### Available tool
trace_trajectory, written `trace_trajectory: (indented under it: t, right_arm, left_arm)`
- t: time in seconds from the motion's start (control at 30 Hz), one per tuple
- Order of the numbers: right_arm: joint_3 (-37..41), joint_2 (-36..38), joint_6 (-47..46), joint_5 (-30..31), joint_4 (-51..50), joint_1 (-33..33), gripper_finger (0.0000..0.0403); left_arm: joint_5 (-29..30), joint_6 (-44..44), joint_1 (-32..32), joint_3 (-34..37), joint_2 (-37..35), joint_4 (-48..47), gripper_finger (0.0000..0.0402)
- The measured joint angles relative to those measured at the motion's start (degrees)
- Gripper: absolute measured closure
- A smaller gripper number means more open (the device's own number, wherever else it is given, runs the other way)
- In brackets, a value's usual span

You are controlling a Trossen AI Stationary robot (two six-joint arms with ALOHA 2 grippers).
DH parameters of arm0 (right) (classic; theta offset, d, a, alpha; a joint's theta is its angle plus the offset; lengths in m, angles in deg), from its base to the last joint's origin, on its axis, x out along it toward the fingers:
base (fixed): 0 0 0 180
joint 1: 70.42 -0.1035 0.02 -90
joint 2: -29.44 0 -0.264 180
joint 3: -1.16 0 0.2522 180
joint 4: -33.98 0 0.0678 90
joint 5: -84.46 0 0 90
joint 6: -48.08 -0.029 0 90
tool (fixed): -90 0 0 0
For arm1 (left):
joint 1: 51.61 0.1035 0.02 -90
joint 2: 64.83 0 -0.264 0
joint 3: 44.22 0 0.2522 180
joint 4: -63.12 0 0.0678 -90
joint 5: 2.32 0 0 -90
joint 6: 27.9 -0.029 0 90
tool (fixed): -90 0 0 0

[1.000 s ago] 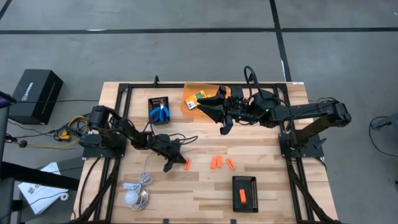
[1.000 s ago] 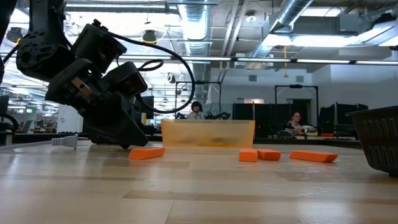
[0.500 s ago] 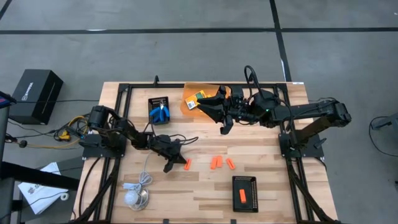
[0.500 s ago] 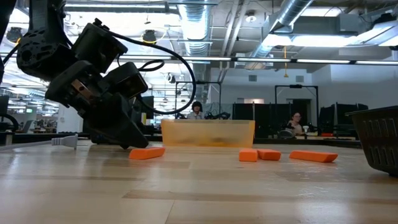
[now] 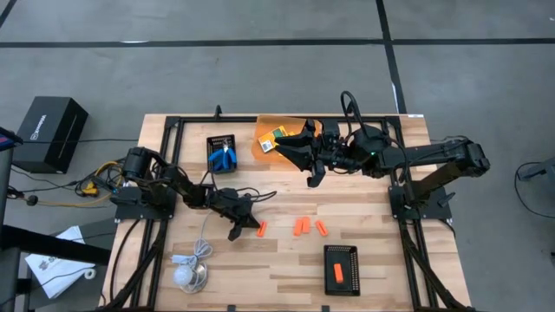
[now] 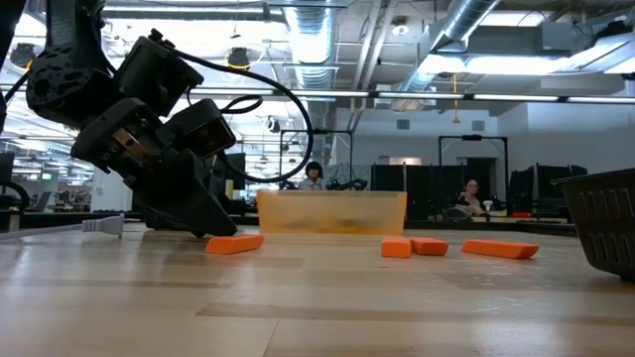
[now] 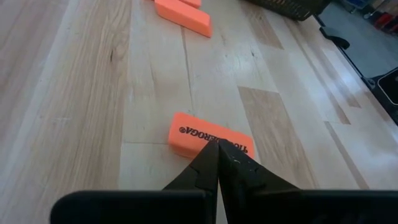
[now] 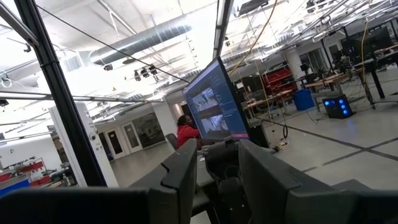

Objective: Pick & Place School Supplies
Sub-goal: Put the eraser into the bottom black bin

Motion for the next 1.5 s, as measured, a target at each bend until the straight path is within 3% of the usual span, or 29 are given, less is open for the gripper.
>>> trace_trajectory:
  t: [1.07, 1.17, 1.3, 1.4, 1.5]
  right_arm:
    - [0.00, -0.01, -0.20, -1.04, -0.26, 0.39, 0.0291]
    - [0.00, -0.01, -0.20, -1.04, -0.26, 0.39, 0.0291]
    - [-0.77, -0.01, 0.24, -1.01, -2.50, 0.37, 0.0291]
    - [-2.89, 0.00, 1.93, 3.11, -12.05, 0.34, 0.0291]
    - [-4.74, 0.01, -1.37, 9.60, -29.08, 0.17, 0.0291]
  left_arm:
    - [1.04, -0.43, -1.85, 2.36, 1.03, 4.91, 0.0399]
    - [-0.67, 1.93, -1.81, 3.03, -2.88, -0.47, 0.0399]
    - [-2.13, 7.63, -1.78, 3.52, -13.85, -16.11, 0.0399]
    - [-3.38, 9.66, -1.02, 3.94, -23.06, -20.02, 0.0399]
    - [-4.37, 9.94, -0.55, 3.00, -30.04, -23.93, 0.0399]
